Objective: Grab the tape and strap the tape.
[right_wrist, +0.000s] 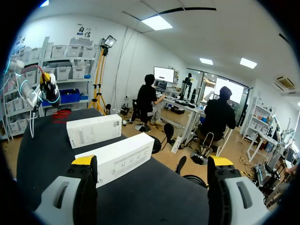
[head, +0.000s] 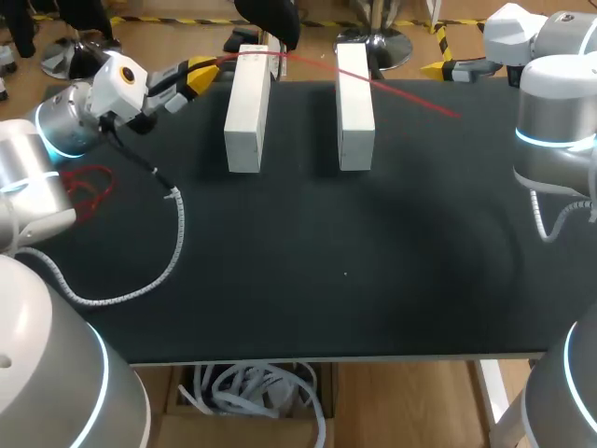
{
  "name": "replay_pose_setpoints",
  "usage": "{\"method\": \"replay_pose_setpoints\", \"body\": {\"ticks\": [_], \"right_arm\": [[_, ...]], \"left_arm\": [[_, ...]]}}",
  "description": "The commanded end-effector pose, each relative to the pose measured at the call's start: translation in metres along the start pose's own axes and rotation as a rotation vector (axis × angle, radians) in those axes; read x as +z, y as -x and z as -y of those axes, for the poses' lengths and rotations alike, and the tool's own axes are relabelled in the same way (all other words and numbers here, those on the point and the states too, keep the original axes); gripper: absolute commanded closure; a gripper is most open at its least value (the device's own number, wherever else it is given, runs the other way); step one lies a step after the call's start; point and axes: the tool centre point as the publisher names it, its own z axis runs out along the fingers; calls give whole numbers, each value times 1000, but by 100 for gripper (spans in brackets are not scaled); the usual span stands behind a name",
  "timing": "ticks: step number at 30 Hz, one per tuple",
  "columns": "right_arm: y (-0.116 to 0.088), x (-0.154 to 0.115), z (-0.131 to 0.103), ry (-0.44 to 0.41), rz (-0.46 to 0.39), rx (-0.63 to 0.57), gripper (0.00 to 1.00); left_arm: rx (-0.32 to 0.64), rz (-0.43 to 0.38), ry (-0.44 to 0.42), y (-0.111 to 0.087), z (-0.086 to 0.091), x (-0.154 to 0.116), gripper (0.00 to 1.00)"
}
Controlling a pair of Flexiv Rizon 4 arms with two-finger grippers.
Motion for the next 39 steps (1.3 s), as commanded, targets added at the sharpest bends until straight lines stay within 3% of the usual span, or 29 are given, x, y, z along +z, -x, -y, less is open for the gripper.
{"method": "replay_pose_setpoints", "body": {"ticks": [1,10,19,25,32,39], "right_arm": [[9,-22,-4,59,10,83,0],[7,-94,11,168,199,379,0],[0,-132,16,318,505,718,0],[-12,-146,13,435,618,917,0],[-32,-159,13,516,679,1165,0],[-56,-170,0,520,574,1190,0]], "left_arm": [[1,0,-2,-1,0,0,100],[1,0,-2,-1,0,0,100],[1,0,-2,-1,0,0,100],[1,0,-2,-1,0,0,100],[1,0,-2,-1,0,0,100],[1,0,-2,-1,0,0,100]]}}
